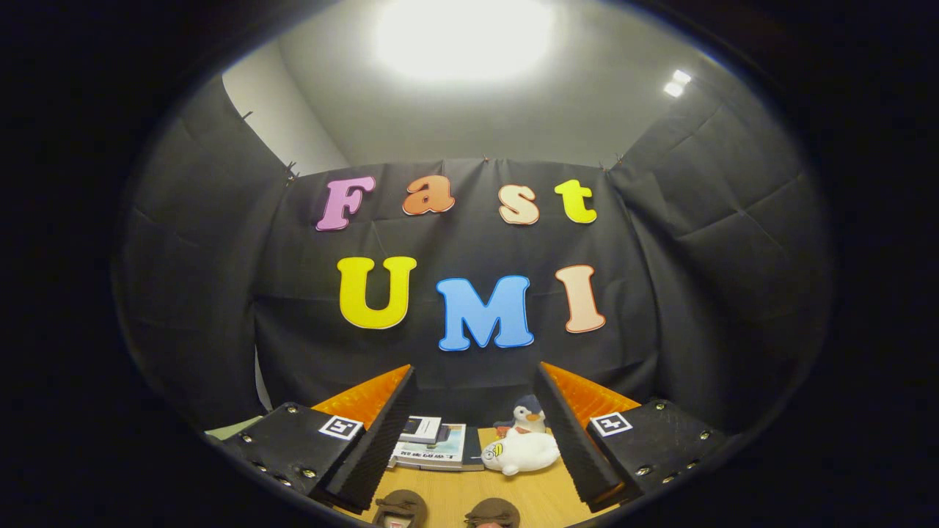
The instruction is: Open the storage box then place both shoes into the box .Put the left shoe in first, then the right shoe, with the right side of both shoes facing outward in a uniform manner.
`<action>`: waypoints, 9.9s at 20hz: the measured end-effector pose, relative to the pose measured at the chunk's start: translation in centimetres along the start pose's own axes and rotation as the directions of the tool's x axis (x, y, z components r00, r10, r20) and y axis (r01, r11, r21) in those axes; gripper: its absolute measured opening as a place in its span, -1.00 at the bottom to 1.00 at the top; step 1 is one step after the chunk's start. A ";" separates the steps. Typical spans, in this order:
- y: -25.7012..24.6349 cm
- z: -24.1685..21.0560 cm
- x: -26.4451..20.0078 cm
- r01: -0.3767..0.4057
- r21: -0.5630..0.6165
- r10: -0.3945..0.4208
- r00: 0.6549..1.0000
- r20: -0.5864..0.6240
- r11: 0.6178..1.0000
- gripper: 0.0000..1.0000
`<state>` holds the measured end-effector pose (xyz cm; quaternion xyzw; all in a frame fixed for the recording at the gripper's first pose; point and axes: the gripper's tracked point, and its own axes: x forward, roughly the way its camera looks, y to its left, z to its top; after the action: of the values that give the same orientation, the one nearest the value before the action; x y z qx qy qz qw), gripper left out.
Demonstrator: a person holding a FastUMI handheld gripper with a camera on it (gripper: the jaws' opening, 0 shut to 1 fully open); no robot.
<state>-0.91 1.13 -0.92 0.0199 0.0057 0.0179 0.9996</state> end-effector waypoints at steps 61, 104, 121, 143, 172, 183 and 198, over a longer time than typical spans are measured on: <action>26.1 -27.4 -8.2 0.327 0.930 0.642 0.680 -0.354 0.167 0.83; 38.6 -8.9 -4.3 -0.234 0.871 0.791 0.561 -0.242 0.432 -1.00; 48.9 -8.8 -6.9 -0.444 0.726 0.813 0.515 -0.272 0.525 -0.71; 31.6 -10.7 0.0 -0.403 0.403 0.552 0.739 -0.386 0.822 0.95; 10.7 -28.2 0.0 -0.150 0.199 0.247 0.673 -0.697 0.968 0.95; 8.8 -34.4 -3.5 -0.136 0.182 0.228 0.549 -0.804 0.974 0.96; 9.5 -39.2 -5.7 -0.139 0.205 0.245 0.399 -0.884 0.969 0.12</action>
<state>-7.45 11.95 -39.67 0.0569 0.5390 0.1402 0.8286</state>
